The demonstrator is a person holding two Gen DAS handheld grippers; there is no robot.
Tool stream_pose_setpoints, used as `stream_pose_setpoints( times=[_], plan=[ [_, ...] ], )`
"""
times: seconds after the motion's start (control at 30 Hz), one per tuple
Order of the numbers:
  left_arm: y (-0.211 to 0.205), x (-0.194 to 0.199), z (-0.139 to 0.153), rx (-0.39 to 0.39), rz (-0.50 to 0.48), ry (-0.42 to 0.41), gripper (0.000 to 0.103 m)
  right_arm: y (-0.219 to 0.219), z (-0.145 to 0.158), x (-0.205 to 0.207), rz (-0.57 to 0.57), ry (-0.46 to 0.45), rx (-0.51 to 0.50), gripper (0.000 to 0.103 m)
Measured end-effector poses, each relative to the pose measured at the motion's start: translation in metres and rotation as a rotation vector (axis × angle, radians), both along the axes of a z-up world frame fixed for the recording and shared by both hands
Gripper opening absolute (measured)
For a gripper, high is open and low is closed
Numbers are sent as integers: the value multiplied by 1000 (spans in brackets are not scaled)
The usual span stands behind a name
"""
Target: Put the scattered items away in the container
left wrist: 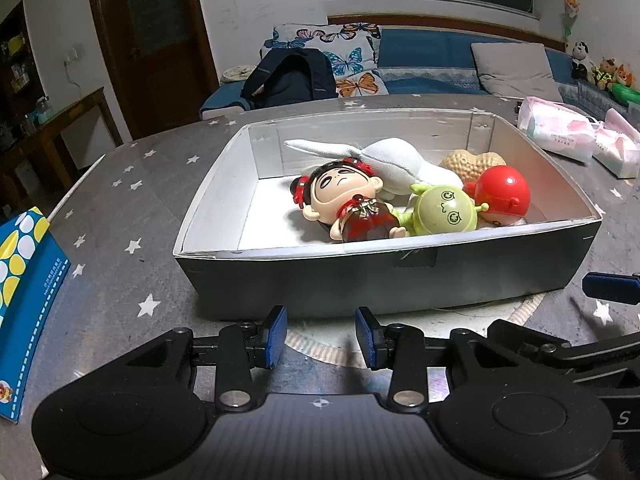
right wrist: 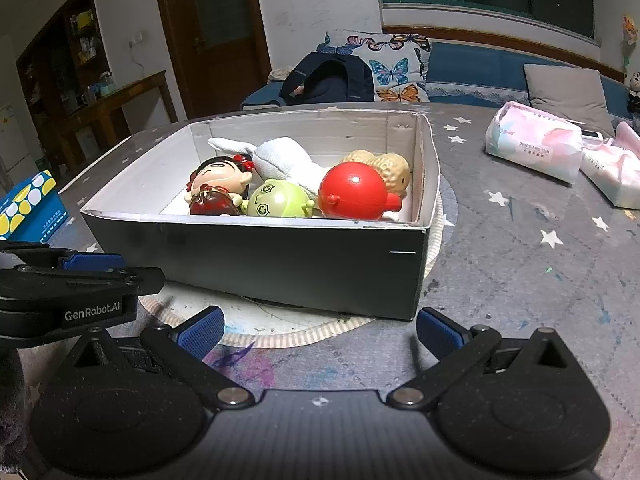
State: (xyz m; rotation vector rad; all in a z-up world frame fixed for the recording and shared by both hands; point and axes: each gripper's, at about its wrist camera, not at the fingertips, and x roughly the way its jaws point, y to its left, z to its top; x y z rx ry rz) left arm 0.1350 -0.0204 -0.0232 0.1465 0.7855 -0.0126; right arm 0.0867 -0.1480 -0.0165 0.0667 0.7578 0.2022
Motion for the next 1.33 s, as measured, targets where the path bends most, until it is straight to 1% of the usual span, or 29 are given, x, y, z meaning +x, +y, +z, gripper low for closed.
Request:
stream_pose_setpoints(
  times=[0.97, 1.33],
  plan=[
    [-5, 0, 0, 10, -7, -16, 40, 1, -2, 2, 0, 2, 10, 103],
    [-7, -3, 3, 12, -17, -47, 37, -3, 1, 0, -2, -13, 10, 103]
  ],
)
